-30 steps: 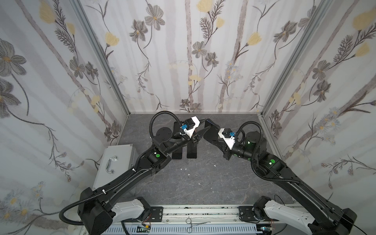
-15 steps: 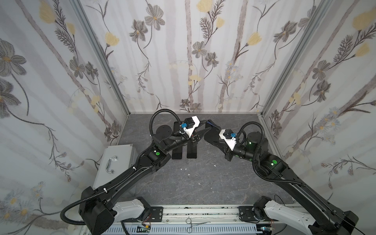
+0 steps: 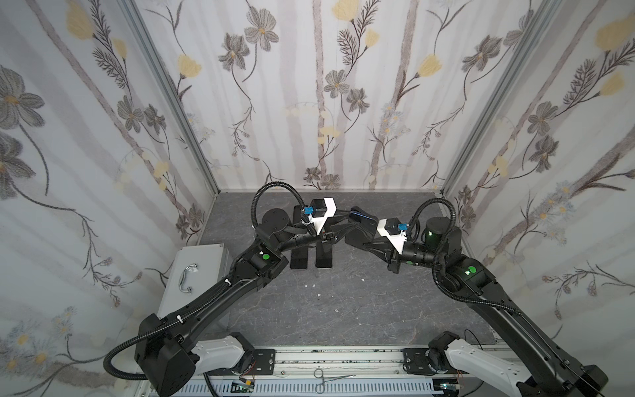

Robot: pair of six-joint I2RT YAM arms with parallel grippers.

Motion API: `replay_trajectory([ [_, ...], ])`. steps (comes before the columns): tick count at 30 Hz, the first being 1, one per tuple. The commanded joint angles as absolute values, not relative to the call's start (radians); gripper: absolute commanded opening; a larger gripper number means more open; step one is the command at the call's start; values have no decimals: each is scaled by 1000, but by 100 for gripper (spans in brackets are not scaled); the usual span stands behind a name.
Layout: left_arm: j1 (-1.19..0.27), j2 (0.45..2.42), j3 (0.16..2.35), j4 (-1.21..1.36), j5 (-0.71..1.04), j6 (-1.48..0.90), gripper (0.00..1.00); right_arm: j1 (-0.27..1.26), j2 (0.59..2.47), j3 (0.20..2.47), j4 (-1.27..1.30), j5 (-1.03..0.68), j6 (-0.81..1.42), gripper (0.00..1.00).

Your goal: Take the phone out of the phone case

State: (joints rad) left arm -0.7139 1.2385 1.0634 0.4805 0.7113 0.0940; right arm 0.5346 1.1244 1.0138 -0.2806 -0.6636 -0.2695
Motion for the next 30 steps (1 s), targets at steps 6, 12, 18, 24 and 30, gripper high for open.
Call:
replay_trajectory([
  [6, -721, 1254, 1071, 357, 1019, 56, 32, 515, 1122, 1024, -126, -812, -299, 0],
  [12, -725, 1287, 1083, 372, 1079, 19, 32, 481, 1095, 971, 78, -900, -161, 0],
  [18, -747, 1283, 1074, 425, 1072, -8, 31, 463, 1087, 928, 293, -969, -14, 0],
  [24, -749, 1262, 1048, 454, 1027, -11, 25, 452, 1071, 902, 340, -973, 21, 0],
  [30, -744, 1262, 1036, 460, 989, -2, 12, 442, 1050, 883, 298, -932, -8, 0],
])
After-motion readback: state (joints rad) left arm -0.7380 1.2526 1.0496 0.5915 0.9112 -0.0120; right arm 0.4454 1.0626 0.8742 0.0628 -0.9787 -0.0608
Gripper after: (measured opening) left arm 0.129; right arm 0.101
